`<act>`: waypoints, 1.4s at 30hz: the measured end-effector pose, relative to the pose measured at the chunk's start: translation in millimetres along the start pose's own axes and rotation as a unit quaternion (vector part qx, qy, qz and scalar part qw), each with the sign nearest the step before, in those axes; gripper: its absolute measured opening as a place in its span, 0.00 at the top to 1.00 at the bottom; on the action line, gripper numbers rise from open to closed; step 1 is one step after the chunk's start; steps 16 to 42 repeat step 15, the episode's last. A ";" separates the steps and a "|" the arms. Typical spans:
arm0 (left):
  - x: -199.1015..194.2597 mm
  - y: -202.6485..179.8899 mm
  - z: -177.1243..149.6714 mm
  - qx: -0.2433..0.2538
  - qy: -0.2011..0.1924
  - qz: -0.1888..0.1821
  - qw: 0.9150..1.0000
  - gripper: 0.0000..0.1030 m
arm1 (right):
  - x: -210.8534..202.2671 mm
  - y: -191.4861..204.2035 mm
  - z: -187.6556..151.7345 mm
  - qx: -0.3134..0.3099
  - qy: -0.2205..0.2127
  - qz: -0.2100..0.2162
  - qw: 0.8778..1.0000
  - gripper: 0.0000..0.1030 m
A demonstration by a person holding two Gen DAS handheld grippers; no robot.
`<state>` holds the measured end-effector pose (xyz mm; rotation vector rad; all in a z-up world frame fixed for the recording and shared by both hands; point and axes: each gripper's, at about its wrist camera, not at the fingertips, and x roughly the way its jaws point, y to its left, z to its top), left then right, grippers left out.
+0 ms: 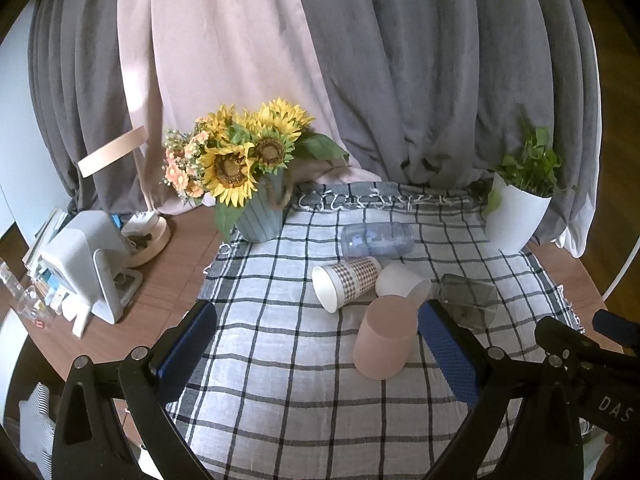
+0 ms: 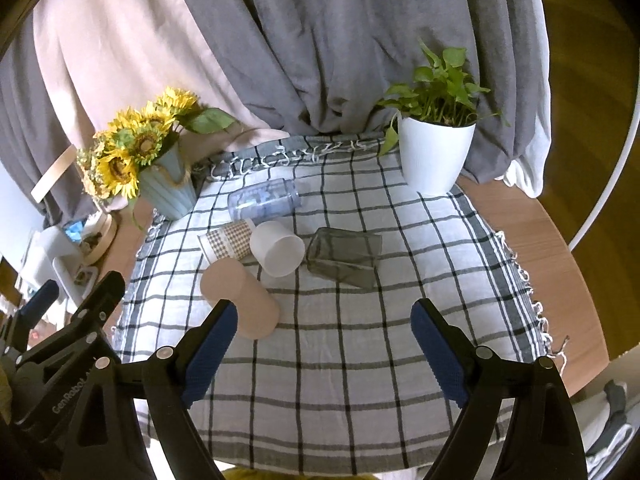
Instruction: Flip cup upside down
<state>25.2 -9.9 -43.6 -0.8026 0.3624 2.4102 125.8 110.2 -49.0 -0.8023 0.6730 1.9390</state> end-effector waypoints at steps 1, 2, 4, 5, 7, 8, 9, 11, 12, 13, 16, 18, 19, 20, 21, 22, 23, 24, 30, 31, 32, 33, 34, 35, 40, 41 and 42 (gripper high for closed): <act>-0.9 -0.3 -0.4 0.000 0.000 0.000 1.000 0.00 | -0.7 -0.4 -0.3 0.000 -0.001 0.000 1.000 0.14; -0.8 0.0 -0.3 0.000 0.000 -0.002 1.000 0.00 | -1.1 -0.8 -0.7 0.000 -0.002 0.000 1.000 0.14; -2.2 -0.7 -1.1 0.001 0.000 -0.003 1.000 0.00 | -2.1 -1.2 -1.4 -0.001 -0.004 0.001 1.000 0.14; -2.5 -1.2 -1.3 0.002 0.000 -0.002 1.000 0.00 | -2.1 -1.6 -1.8 -0.001 -0.004 0.001 1.000 0.14; -3.3 -1.6 -1.4 0.002 0.001 -0.001 1.000 0.00 | -2.2 -2.1 -2.0 -0.001 -0.003 0.002 1.000 0.14; -3.4 -2.0 -1.2 0.001 0.001 -0.001 1.000 0.00 | -2.3 -2.6 -2.3 0.000 -0.002 0.001 1.000 0.14; -3.7 -2.0 -1.2 0.000 0.001 0.000 1.000 0.00 | -2.8 -3.6 -2.7 0.000 -0.002 0.001 1.000 0.14; -3.8 -2.9 -1.6 0.000 0.001 0.001 1.000 0.00 | -3.2 -5.7 -3.2 0.002 -0.002 0.001 1.000 0.14; -3.4 -3.5 -1.8 0.000 0.002 0.002 1.000 0.00 | -3.3 -6.3 -3.4 0.002 -0.002 0.001 1.000 0.14; -3.1 -3.8 -1.9 -0.001 0.003 0.001 1.000 0.00 | -3.3 -6.9 -3.3 0.003 -0.001 0.001 1.000 0.14; -2.6 -5.4 -2.3 0.000 0.005 -0.002 1.000 0.00 | -3.2 -8.4 -3.8 0.004 -0.001 0.001 1.000 0.14; -2.6 -5.4 -2.3 0.000 0.005 -0.002 1.000 0.00 | -3.2 -8.4 -3.8 0.004 -0.001 0.001 1.000 0.14; -2.6 -5.4 -2.3 0.000 0.005 -0.002 1.000 0.00 | -3.2 -8.4 -3.8 0.004 -0.001 0.001 1.000 0.14; -2.6 -5.4 -2.3 0.000 0.005 -0.002 1.000 0.00 | -3.2 -8.4 -3.8 0.004 -0.001 0.001 1.000 0.14; -2.6 -5.4 -2.3 0.000 0.005 -0.002 1.000 0.00 | -3.2 -8.4 -3.8 0.004 -0.001 0.001 1.000 0.14; -2.6 -5.4 -2.3 0.000 0.005 -0.002 1.000 0.00 | -3.2 -8.4 -3.8 0.004 -0.001 0.001 1.000 0.14; -2.6 -5.4 -2.3 0.000 0.005 -0.002 1.000 0.00 | -3.2 -8.4 -3.8 0.004 -0.001 0.001 1.000 0.14; -2.6 -5.4 -2.3 0.000 0.005 -0.002 1.000 0.00 | -3.2 -8.4 -3.8 0.004 -0.001 0.001 1.000 0.14; -2.6 -5.4 -2.3 0.000 0.005 -0.002 1.000 0.00 | -3.2 -8.4 -3.8 0.004 -0.001 0.001 1.000 0.14; -2.6 -5.4 -2.3 0.000 0.005 -0.002 1.000 0.00 | -3.2 -8.4 -3.8 0.004 -0.001 0.001 1.000 0.14; -2.6 -5.4 -2.3 0.000 0.005 -0.002 1.000 0.00 | -3.2 -8.4 -3.8 0.004 -0.001 0.001 1.000 0.14; -2.6 -5.4 -2.3 0.000 0.005 -0.002 1.000 0.00 | -3.2 -8.4 -3.8 0.004 -0.001 0.001 1.000 0.14; -2.6 -5.4 -2.3 0.000 0.005 -0.002 1.000 0.00 | -3.2 -8.4 -3.8 0.004 -0.001 0.001 1.000 0.14; -2.6 -5.4 -2.3 0.000 0.005 -0.002 1.000 0.00 | -3.2 -8.4 -3.8 0.004 -0.001 0.001 1.000 0.14; -2.6 -5.4 -2.3 0.000 0.005 -0.002 1.000 0.00 | -3.2 -8.4 -3.8 0.004 -0.001 0.001 1.000 0.14; -2.6 -5.4 -2.3 0.000 0.005 -0.002 1.000 0.00 | -3.2 -8.4 -3.8 0.004 -0.001 0.001 1.000 0.14; -2.6 -5.4 -2.3 0.000 0.005 -0.002 1.000 0.00 | -3.2 -8.4 -3.8 0.004 -0.001 0.001 1.000 0.14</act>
